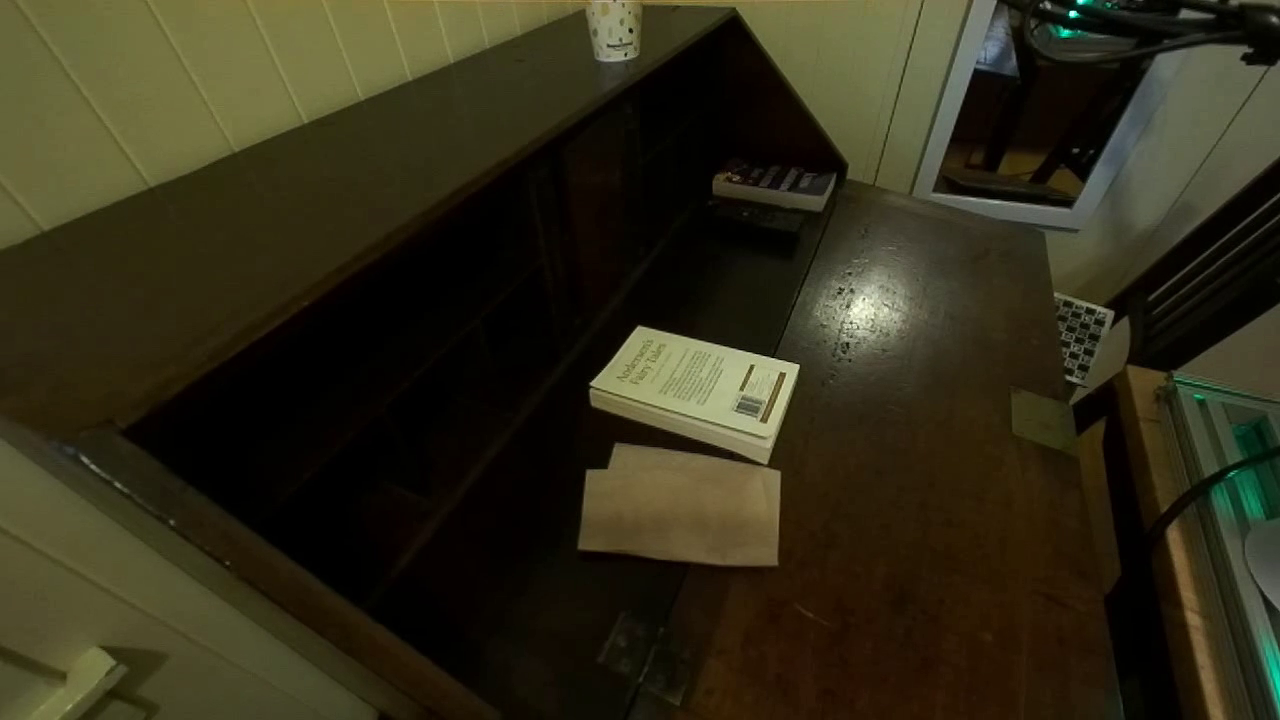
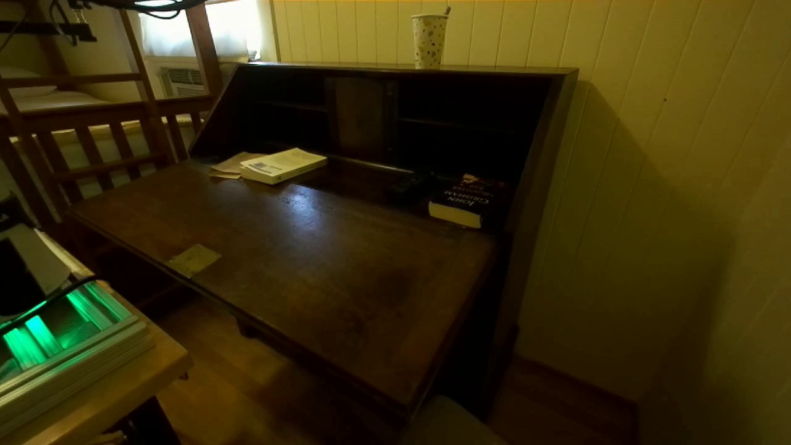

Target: Pick up the cup, place it in between the books, remove the marker from the cup and place it on top of the cabinet

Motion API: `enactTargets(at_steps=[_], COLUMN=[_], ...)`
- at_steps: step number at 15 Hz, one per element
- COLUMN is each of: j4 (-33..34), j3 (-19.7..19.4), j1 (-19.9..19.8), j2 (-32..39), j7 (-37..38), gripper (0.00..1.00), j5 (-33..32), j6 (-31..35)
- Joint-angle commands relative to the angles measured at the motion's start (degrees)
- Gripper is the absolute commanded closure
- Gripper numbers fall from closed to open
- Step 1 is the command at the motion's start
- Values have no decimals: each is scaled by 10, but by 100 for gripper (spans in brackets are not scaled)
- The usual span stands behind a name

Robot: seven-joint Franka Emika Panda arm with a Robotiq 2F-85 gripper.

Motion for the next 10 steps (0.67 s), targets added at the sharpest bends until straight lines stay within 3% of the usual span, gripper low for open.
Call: enactTargets(at_steps=[1, 7, 10], j4=[5, 12, 12], j3=[0, -4, -9], j1=[0, -4, -10], j2=[3, 10, 16], j7=[-1, -10, -41], gripper=[0, 0, 0], j5=[1, -6, 31], j6=[-2, 18, 58])
